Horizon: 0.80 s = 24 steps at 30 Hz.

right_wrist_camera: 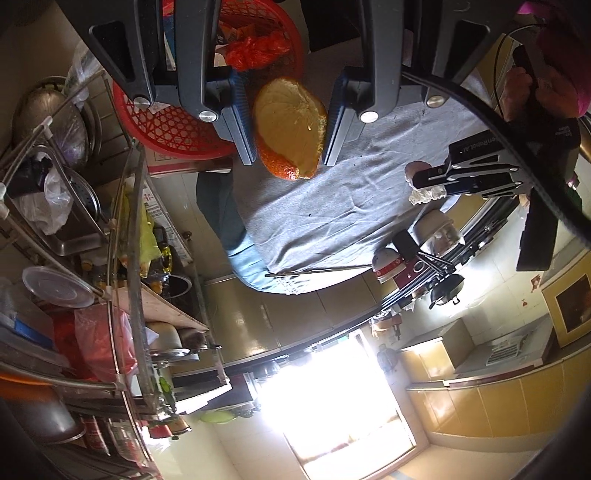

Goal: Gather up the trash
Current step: 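Carry the white tissue and orange peel over the red basket with both tools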

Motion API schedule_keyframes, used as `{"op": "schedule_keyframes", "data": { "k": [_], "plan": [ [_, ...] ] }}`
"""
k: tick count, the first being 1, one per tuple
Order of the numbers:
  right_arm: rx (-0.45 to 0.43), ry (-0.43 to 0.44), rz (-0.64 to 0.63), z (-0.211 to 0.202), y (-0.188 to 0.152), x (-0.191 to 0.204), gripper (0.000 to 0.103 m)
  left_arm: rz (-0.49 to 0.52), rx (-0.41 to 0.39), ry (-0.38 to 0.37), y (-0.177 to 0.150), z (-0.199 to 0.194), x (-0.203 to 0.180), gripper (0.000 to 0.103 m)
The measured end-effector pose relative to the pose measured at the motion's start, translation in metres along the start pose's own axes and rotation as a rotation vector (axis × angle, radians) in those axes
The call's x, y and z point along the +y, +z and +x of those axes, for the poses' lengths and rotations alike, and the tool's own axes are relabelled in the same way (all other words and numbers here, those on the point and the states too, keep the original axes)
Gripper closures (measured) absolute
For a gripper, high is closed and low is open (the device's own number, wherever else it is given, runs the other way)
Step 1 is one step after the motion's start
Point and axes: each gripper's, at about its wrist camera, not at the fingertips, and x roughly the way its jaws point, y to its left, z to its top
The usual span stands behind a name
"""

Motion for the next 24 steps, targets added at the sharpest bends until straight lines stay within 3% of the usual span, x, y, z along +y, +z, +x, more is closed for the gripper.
{"op": "schedule_keyframes", "data": {
  "k": [24],
  "plan": [
    [-0.017,-0.025,0.122,-0.009,-0.007,-0.047,0.064,0.143,-0.022,-0.048,0.027,0.004,-0.070,0.071]
  ]
}}
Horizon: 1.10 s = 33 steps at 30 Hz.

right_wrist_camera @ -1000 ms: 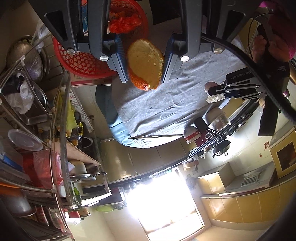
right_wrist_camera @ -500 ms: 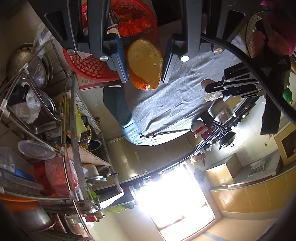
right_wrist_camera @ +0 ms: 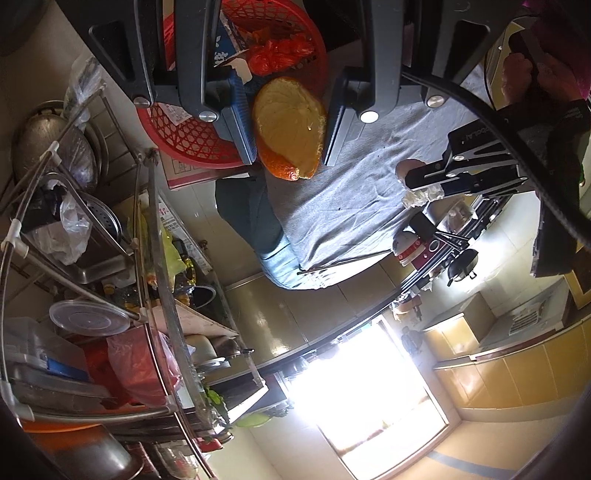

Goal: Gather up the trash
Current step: 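Lower both held items into the red basket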

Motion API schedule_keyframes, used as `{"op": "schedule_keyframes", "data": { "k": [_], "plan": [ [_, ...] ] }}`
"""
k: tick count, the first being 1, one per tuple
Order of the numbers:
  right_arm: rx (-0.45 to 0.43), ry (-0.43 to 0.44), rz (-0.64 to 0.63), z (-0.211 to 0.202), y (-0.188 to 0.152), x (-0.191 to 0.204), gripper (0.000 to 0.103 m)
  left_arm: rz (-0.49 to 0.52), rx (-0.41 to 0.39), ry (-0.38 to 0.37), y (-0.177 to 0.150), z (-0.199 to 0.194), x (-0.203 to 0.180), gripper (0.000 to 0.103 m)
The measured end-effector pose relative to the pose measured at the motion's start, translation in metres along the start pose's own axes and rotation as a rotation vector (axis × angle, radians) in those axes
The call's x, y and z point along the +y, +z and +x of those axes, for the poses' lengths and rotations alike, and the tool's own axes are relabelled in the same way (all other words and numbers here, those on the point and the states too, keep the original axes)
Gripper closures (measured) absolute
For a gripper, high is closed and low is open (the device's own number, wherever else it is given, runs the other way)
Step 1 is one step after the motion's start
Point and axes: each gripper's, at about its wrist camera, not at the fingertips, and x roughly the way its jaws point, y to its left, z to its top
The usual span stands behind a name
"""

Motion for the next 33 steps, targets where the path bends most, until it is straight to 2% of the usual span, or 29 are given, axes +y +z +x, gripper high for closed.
{"op": "schedule_keyframes", "data": {
  "k": [33],
  "plan": [
    [0.026,-0.044,0.115,0.000,0.000,-0.053,0.063,0.066,0.090,-0.083,0.017,0.047,-0.054,0.071]
  ]
}}
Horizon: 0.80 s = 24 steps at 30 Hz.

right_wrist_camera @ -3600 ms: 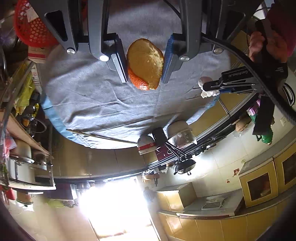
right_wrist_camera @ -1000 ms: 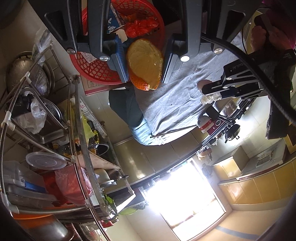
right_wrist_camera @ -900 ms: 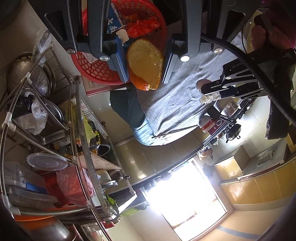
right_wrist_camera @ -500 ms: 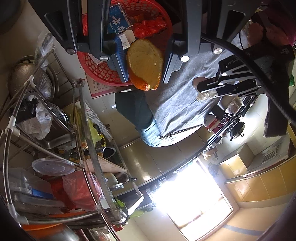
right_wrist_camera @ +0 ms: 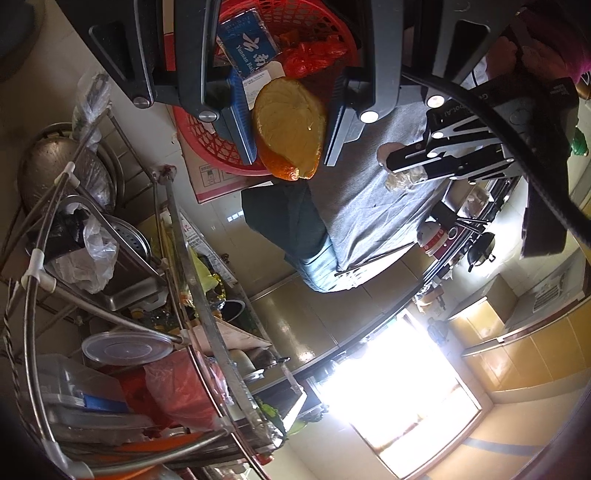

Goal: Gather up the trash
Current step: 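Lower both held items into the red basket, then open both tools to drop the tissue and orange peel into the basket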

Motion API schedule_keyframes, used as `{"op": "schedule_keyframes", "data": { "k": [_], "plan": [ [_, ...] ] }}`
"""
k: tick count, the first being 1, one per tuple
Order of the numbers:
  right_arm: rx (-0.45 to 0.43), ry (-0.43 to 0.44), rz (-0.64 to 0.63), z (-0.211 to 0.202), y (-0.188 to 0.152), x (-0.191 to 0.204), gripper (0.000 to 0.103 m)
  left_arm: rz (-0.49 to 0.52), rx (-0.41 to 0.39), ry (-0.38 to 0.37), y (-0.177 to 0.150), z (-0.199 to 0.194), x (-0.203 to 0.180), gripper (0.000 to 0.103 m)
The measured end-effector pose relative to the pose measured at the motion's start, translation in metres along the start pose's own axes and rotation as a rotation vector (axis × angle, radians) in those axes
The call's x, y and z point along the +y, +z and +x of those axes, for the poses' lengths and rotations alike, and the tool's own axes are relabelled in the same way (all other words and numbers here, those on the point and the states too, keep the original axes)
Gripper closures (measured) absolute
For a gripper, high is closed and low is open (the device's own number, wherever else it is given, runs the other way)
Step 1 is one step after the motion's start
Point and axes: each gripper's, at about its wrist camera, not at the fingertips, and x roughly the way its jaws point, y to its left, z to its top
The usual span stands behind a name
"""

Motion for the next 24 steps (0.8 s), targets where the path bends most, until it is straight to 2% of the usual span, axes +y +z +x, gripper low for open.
{"op": "schedule_keyframes", "data": {
  "k": [11,24],
  "plan": [
    [0.003,0.009,0.029,-0.0006,0.0039,-0.0085,0.063,0.003,0.020,-0.034,-0.0019,0.0052,-0.0072,0.071],
    [0.025,0.027,0.026,0.0075,0.0023,-0.0034,0.063,0.008,0.006,-0.071,-0.0048,-0.0001,-0.0051,0.067]
  ]
}}
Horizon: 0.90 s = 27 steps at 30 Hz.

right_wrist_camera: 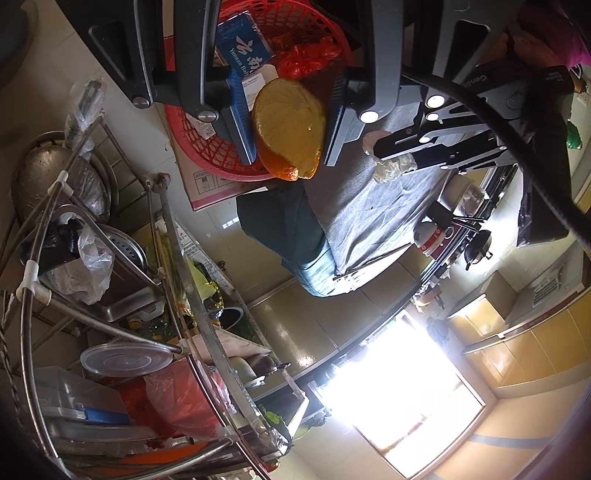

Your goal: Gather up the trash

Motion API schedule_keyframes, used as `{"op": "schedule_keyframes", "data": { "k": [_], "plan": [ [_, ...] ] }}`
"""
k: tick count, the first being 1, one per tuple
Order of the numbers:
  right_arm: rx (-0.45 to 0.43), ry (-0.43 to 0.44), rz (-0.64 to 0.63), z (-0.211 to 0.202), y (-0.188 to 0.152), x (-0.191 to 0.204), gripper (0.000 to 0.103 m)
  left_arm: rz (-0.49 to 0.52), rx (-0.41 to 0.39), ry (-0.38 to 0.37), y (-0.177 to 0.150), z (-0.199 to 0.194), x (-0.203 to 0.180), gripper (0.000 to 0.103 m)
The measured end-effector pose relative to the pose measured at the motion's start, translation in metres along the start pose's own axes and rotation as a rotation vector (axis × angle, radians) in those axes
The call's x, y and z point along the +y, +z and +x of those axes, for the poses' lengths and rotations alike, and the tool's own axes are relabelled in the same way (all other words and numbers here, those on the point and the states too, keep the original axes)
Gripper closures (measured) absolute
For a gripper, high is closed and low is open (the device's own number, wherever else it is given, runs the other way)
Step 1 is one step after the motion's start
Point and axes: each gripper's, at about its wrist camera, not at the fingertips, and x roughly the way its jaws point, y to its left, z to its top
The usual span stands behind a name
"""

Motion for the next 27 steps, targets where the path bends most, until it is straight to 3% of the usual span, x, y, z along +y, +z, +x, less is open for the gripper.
{"op": "schedule_keyframes", "data": {
  "k": [9,12,17,24,27],
  "plan": [
    [0.008,0.005,-0.001,0.001,0.000,0.003,0.062,-0.026,0.007,0.001,-0.005,-0.001,0.011,0.063],
    [0.010,0.010,0.000,0.001,0.000,0.004,0.061,-0.056,0.000,-0.024,-0.007,-0.004,0.019,0.050],
    [0.015,0.028,0.012,-0.001,0.000,0.008,0.051,-0.105,-0.031,-0.058,-0.010,-0.017,0.033,0.047],
    [-0.006,0.038,0.005,-0.011,-0.002,0.021,0.049,-0.152,-0.053,-0.038,-0.021,-0.032,0.050,0.045],
    [-0.015,0.043,-0.013,-0.015,-0.004,0.030,0.049,-0.162,-0.063,-0.016,-0.027,-0.041,0.054,0.038]
  ]
}}
